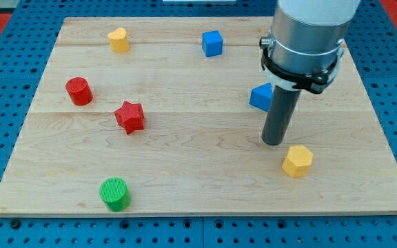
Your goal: Move your arm to the right of the red star
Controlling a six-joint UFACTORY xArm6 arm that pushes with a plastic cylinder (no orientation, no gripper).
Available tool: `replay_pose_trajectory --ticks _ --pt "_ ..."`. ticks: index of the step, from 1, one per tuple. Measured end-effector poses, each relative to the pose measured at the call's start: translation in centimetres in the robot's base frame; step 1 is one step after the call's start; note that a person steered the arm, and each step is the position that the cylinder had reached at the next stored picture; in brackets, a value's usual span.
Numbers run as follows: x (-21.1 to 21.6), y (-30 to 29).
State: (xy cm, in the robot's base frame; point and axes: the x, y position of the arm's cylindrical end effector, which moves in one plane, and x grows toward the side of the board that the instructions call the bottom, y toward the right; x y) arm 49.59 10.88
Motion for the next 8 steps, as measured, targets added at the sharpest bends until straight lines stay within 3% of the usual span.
replay_pose_trajectory --ticks 3,8 --pt "-2.8 -1.3" --pt "-2.8 -8.7"
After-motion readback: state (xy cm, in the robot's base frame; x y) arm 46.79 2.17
